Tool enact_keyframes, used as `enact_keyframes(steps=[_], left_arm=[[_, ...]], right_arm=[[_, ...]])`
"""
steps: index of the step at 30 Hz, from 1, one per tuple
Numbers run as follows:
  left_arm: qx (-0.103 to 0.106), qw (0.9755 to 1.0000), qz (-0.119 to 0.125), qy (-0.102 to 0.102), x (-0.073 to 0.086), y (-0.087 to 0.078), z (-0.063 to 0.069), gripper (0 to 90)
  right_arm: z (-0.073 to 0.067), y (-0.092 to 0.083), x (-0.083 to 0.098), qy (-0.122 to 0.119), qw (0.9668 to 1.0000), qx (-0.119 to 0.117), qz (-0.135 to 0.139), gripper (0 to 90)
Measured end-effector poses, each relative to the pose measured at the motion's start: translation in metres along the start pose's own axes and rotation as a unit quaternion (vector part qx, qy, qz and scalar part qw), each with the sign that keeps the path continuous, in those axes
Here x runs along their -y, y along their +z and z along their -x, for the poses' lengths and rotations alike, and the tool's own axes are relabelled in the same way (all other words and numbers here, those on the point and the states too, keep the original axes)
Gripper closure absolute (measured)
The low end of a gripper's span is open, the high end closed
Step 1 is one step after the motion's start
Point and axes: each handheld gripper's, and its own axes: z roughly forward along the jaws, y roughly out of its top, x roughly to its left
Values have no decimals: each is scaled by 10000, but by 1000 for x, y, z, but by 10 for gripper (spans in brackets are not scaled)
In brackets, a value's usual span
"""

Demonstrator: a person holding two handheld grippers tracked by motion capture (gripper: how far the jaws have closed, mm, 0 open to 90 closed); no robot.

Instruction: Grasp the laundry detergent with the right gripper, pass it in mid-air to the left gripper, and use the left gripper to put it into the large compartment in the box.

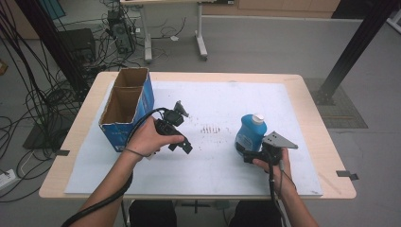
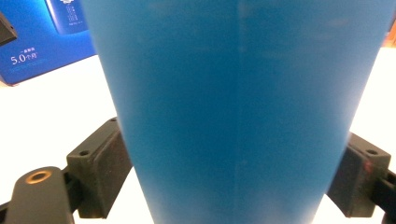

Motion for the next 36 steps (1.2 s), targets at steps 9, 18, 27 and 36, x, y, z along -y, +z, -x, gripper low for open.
enact_keyframes(steps=[9,18,27,36], left_arm=[[-2,10000,-2,11,-2,0,1,91],[-4,10000,0,7,-1,-1,2,91],[-6,10000,17,2,0,0,1,91],[4,10000,5,-2,0,0,1,91]], right_arm=[[-1,0,0,-31,10000,18,71,197],[-4,1,0,-55,9999,62,152,268],[-4,1,-1,-89,9996,149,200,341],[-5,0,-1,-137,9993,262,212,388]])
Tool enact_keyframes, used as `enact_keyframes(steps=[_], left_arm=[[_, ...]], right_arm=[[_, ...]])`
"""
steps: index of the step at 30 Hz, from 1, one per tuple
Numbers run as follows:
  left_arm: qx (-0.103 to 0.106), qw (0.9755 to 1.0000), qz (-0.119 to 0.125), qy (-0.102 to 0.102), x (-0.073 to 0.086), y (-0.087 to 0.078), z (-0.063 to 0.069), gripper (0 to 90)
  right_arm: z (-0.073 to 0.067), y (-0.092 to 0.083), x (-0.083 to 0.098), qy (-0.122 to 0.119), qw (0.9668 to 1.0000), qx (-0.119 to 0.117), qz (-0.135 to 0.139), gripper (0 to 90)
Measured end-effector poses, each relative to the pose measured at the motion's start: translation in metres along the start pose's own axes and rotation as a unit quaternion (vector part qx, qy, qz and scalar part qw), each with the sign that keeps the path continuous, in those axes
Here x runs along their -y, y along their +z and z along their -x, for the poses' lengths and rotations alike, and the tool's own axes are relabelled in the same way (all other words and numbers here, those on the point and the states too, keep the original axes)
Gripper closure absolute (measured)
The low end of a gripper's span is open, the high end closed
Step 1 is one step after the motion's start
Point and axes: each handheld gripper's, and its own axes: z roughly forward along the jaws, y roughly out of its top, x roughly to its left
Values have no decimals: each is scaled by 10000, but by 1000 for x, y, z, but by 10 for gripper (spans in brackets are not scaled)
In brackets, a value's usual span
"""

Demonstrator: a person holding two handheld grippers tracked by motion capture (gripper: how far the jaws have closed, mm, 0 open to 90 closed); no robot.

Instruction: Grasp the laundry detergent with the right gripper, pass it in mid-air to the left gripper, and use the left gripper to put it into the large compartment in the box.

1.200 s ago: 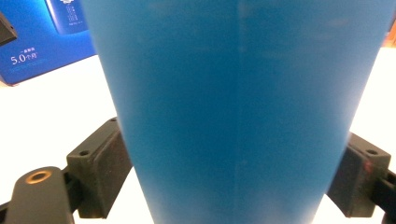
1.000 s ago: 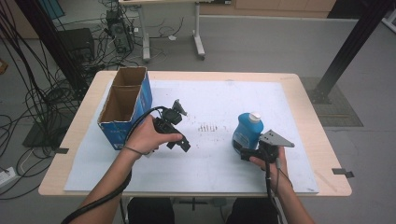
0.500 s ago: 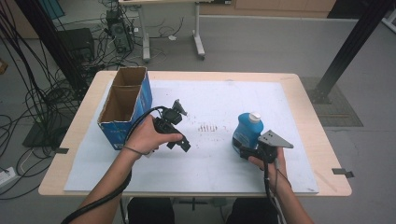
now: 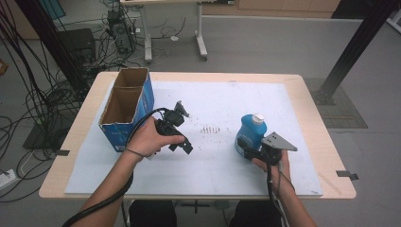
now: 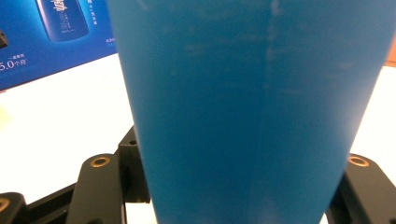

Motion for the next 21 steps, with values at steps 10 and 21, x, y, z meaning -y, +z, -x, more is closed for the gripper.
enact_keyframes(steps=[10,21], left_arm=[[2,10000,7,-12,1,-1,0,91],[17,10000,28,-30,1,0,-1,91]], right_arm=[[-2,-1,0,-47,9999,96,12,406],[-2,-1,0,-96,9999,108,24,418]])
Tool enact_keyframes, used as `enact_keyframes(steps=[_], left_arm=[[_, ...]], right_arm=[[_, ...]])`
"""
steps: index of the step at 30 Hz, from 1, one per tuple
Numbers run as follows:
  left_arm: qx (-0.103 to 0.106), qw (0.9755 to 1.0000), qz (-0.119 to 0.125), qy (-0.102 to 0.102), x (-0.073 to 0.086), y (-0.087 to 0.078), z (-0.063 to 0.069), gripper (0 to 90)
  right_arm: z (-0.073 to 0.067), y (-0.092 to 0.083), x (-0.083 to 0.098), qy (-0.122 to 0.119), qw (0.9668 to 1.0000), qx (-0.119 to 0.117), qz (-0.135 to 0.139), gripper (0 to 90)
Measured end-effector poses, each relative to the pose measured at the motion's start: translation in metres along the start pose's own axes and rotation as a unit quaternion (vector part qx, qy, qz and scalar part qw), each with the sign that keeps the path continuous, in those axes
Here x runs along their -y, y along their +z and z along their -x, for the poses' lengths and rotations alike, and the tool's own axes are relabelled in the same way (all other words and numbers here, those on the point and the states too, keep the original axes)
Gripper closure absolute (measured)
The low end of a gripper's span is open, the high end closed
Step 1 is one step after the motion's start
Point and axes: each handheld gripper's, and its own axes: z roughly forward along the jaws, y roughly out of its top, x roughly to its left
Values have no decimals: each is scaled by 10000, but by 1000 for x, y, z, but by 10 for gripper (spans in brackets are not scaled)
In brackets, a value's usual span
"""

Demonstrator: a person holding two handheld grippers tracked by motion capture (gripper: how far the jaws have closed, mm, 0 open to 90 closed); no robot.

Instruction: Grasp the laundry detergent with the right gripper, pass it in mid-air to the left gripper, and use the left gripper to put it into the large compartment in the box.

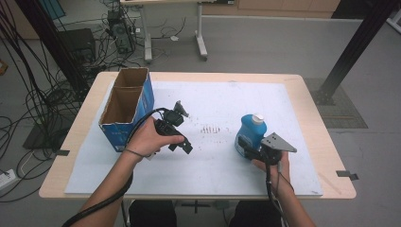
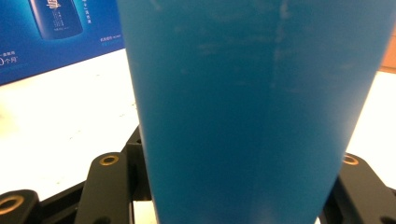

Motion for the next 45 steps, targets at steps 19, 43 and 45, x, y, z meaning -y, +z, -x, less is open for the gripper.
enact_keyframes(steps=[19,43,45], left_arm=[[-9,10000,-32,32,-3,1,0,91],[49,10000,-1,43,-5,1,1,91],[47,10000,-5,50,-6,1,1,91]], right_arm=[[0,0,1,2,10000,-5,45,418],[0,0,1,26,10000,5,17,417],[0,0,1,19,10000,17,29,417]])
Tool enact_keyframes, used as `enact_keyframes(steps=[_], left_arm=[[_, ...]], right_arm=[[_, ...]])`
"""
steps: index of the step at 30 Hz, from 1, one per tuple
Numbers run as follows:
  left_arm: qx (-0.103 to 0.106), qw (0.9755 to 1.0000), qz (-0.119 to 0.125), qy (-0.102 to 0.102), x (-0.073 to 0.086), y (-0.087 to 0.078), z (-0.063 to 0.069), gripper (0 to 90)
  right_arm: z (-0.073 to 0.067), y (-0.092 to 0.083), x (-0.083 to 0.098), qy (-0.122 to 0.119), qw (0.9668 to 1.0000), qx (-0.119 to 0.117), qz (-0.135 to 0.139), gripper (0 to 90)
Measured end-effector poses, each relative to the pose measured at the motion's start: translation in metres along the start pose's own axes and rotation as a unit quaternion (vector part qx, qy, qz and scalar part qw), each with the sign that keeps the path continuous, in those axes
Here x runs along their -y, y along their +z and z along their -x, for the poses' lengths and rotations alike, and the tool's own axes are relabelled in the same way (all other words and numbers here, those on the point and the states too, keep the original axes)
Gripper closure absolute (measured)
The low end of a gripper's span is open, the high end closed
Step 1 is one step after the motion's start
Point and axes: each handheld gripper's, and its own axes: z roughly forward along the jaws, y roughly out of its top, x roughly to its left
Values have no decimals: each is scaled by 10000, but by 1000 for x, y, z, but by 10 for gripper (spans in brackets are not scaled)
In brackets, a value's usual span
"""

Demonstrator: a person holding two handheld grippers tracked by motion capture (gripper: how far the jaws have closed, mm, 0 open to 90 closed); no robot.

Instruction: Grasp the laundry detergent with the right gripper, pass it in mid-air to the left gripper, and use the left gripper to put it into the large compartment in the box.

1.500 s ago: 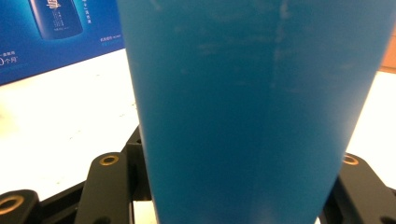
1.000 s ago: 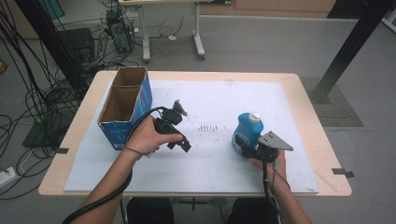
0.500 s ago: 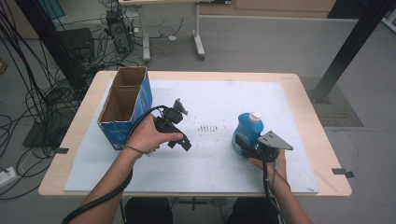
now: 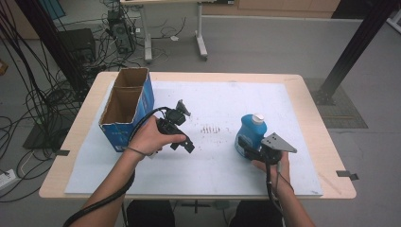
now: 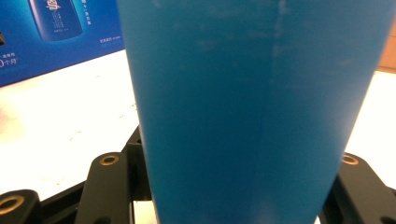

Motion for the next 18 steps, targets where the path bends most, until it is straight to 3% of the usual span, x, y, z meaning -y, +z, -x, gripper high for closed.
enact_keyframes(steps=[18], left_arm=[[-46,10000,-1,25,-1,-1,2,95]], right_arm=[[0,0,0,3,10000,-8,18,417]])
